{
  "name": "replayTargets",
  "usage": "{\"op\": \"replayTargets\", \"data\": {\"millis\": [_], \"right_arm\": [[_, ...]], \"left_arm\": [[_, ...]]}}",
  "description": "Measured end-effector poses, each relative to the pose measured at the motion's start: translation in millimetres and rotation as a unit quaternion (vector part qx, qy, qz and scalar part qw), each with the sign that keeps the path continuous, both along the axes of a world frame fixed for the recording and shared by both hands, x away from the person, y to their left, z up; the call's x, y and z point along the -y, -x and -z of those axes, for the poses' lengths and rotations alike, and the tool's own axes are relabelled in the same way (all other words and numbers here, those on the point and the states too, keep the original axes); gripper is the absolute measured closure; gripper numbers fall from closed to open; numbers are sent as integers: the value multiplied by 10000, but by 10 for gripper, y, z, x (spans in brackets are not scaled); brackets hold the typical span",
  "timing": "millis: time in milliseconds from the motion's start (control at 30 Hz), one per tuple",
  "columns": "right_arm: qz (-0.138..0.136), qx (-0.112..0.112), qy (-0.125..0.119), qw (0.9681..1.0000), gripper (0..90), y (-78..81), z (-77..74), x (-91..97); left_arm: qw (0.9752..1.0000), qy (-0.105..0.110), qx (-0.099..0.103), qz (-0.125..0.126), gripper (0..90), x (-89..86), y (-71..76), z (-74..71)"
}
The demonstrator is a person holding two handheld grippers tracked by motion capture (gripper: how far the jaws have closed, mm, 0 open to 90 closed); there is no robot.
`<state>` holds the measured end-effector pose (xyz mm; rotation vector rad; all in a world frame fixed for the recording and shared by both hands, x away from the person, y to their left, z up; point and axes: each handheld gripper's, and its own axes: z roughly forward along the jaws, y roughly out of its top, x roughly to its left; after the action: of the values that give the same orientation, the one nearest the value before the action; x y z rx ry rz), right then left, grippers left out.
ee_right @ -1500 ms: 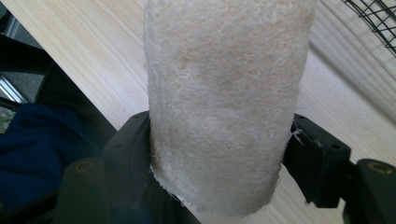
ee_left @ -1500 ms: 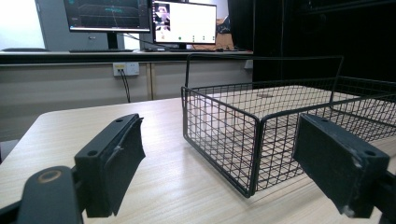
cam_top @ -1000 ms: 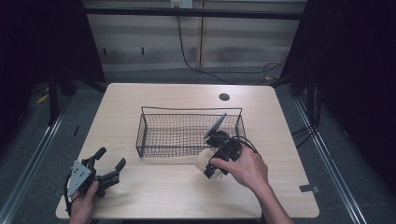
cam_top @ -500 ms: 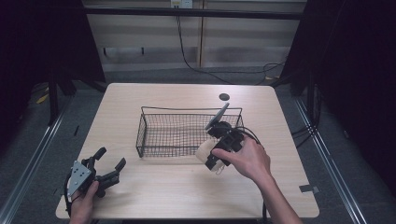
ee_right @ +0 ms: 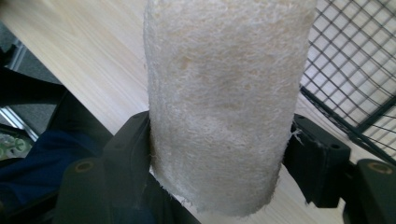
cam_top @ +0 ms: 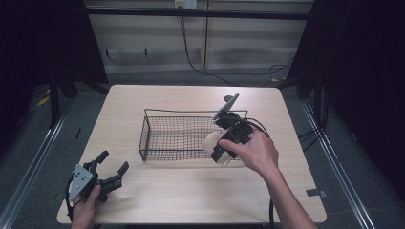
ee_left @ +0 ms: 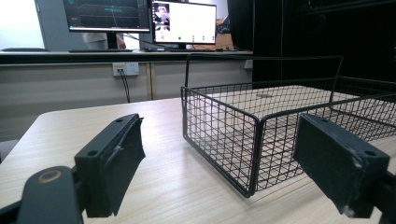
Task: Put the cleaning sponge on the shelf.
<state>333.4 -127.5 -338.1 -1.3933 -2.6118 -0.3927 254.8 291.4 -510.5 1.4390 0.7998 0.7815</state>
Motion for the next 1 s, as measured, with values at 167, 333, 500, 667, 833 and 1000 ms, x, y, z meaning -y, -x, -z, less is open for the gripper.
{"op": "replayTargets", "data": {"millis": [167, 333, 500, 667, 833, 1000], "right_arm": [[162, 29, 71, 9998, 298, -90, -49, 36], [421, 142, 195, 9988, 298, -166, -58, 78], [672, 183, 309, 9971, 298, -238, -73, 147], [943, 198, 286, 9949, 298, -301, -63, 226], [1155, 195, 288, 9927, 298, -355, -41, 292], [1286, 195, 248, 9912, 298, -392, 0, 327]], "left_arm": [[10000, 0, 0, 0, 157, 0, 0, 0], [10000, 0, 0, 7, 157, 0, 0, 0], [10000, 0, 0, 8, 157, -1, 0, 0], [10000, -1, 0, 8, 157, -1, 0, 0], [10000, 1, 0, 7, 157, -1, 0, 0], [10000, 2, 0, 8, 157, -1, 0, 0]]}}
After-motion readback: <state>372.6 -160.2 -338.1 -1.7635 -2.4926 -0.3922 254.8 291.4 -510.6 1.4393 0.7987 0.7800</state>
